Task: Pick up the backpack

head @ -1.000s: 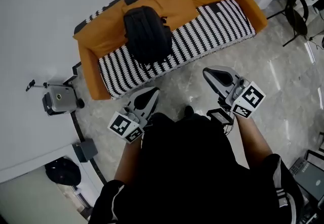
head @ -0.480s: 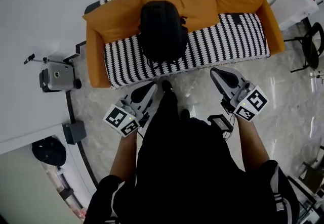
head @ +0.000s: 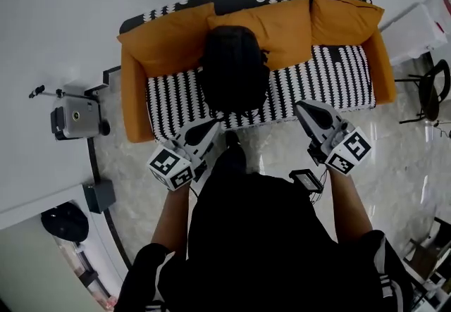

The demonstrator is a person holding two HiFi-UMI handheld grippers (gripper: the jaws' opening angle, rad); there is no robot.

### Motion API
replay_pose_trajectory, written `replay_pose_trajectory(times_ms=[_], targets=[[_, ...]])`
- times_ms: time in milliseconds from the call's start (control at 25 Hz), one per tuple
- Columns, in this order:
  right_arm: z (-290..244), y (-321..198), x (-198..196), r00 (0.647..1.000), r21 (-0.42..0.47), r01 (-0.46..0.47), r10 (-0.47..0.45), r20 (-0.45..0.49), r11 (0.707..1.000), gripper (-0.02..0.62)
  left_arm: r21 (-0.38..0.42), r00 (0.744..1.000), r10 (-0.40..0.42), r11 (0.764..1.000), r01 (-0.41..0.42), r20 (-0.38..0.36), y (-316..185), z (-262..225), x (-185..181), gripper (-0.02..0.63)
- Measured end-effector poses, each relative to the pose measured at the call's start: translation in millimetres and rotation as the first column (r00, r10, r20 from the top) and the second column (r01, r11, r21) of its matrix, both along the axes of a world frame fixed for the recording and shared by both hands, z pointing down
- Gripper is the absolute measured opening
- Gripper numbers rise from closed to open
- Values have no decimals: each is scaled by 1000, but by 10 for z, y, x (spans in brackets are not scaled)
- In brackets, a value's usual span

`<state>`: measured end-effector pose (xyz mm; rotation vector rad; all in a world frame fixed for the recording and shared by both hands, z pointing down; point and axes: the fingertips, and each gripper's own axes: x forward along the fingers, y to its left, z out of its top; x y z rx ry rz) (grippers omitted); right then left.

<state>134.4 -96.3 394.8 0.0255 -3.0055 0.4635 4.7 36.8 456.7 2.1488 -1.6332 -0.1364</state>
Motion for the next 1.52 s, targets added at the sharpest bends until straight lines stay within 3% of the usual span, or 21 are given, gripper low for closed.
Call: replay_pose_trajectory(times_ms=[480,680,880,1200,1520], targets=[[168,-729,-992,998,26,13,-11,-68,1000,27,-53,999,-35,998,35,-3,-626,217,-1014,21],[330,-1218,-1132,996,31,25,-22,-89,999,28,-104,998,-69,992,69,5,-890,410,-1131,21],[674,-1692,-1336,993,-32,67,-70,-97,997,28,-163,992,-121,979,125,36,-1126,572,-1301,21],[966,-2093,-1657,982,-37,166,-169,-87,985,28,-195,980,-168,963,186,106,-1436,646,-1510,21],[1197,-2283,-1861,967,-37,236,-238,-87,971,28,-217,977,-162,958,190,140,-1743,798,-1730,21]])
